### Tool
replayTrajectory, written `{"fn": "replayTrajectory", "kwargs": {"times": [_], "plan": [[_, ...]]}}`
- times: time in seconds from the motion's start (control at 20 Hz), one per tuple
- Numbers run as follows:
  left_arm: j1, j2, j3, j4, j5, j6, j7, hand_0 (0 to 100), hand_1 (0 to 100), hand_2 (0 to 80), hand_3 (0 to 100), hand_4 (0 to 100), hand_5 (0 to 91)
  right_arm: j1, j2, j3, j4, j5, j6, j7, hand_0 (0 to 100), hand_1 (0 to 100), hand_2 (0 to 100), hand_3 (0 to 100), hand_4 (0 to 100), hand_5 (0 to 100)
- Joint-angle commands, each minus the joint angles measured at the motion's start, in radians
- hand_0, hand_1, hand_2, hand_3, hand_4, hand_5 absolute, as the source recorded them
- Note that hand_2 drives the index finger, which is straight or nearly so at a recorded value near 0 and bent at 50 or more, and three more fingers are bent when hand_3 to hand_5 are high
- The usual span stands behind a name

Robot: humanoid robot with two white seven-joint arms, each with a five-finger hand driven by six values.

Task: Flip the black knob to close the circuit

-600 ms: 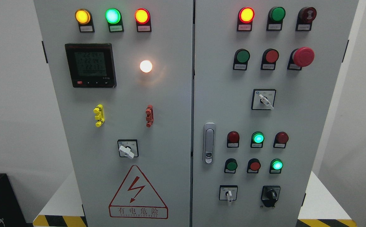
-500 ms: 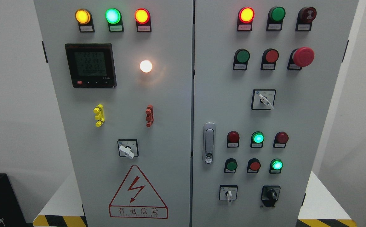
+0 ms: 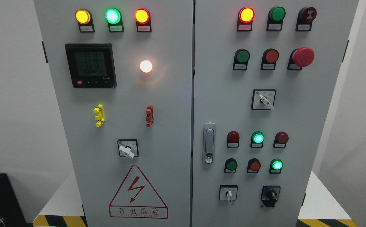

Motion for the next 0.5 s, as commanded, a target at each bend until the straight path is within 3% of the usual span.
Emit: {"fn": "replayTrajectory", "kwargs": {"times": [0.0,0.1,0.3,0.45], "plan": [[0.000,0.000,-0.020,0.021,-0.021,0.001,0.001,0,0,0.0,0,0,0.0,0.001,0.004,0.003,0.002,0.002,-0.045,0.002,0,17,0,0,0,0],[0.000,0.000,-0.020,0.021,-0.021,0.001,0.001,0,0,0.0,0,0,0.0,0.001,0.027,0.020,0.000,0.005,-0.125,0.002,1,17,0,0,0,0],[0.000,0.000,-0.020,0.021,-0.021,0.001,0.001,0,0,0.0,0,0,0.0,-0.002,0.030,0.054,-0.004,0.005,-0.288,0.009,0,16,0,0,0,0],[0.000,0.000,-0.020,0.021,-0.021,0.001,0.001,0,0,0.0,0,0,0.0,-0.004,0.028,0.055,-0.050,0.005,-0.351,0.052,0,16,0,0,0,0]]}}
